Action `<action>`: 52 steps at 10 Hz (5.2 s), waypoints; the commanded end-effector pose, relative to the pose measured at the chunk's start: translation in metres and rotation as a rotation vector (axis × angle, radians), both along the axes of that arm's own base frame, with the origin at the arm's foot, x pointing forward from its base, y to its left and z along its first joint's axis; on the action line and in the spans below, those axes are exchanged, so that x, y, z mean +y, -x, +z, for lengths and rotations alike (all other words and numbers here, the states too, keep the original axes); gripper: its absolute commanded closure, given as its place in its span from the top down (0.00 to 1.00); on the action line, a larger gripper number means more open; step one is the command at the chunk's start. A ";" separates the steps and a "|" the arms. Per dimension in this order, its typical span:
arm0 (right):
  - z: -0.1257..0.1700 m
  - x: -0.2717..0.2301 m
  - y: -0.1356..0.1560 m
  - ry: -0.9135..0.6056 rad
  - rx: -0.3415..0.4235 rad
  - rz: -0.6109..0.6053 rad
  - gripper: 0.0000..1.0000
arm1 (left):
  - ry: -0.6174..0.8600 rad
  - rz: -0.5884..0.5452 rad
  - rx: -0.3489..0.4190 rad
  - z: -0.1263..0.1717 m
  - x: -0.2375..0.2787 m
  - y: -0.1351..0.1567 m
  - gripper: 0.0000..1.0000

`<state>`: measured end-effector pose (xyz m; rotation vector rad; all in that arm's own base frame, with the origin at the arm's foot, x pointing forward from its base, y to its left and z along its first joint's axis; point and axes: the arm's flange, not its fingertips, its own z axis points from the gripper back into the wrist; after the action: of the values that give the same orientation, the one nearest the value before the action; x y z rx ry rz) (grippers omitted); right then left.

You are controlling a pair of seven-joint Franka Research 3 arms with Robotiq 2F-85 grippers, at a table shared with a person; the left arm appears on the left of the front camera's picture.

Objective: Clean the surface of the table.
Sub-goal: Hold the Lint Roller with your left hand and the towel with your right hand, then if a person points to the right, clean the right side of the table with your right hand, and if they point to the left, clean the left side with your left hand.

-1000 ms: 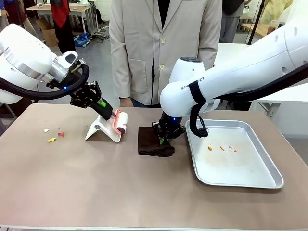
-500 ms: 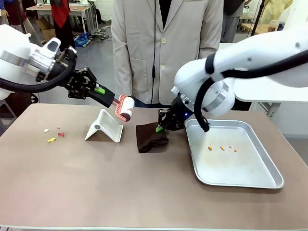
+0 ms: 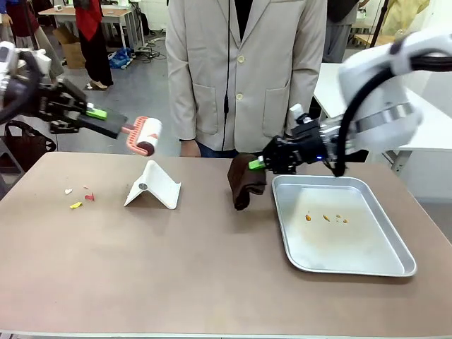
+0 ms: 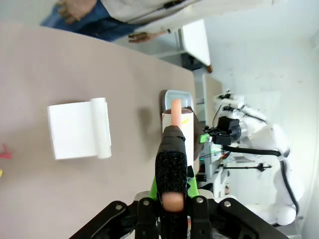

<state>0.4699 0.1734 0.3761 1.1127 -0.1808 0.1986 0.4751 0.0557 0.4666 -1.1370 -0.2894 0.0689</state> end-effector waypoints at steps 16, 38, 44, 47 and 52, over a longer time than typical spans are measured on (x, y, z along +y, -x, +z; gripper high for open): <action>0.008 -0.320 0.145 -0.229 -0.101 -0.366 0.08 | 0.125 0.175 0.091 -0.087 0.320 0.062 0.13; 0.008 -0.320 0.145 -0.229 -0.101 -0.366 0.08 | 0.088 0.212 0.054 -0.088 0.315 0.055 0.22; 0.008 -0.320 0.145 -0.229 -0.101 -0.366 0.08 | -0.184 0.135 0.167 -0.113 0.255 0.039 0.22; 0.008 -0.320 0.145 -0.229 -0.101 -0.366 0.08 | -0.220 0.104 0.179 -0.124 0.235 0.037 0.22; 0.008 -0.320 0.145 -0.229 -0.101 -0.366 0.08 | -0.244 0.115 0.098 -0.134 0.221 0.038 0.22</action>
<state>0.3258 -0.1473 0.3787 1.2729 -0.5026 -0.0955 0.4455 0.2807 0.3338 -0.8698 -0.1929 0.2023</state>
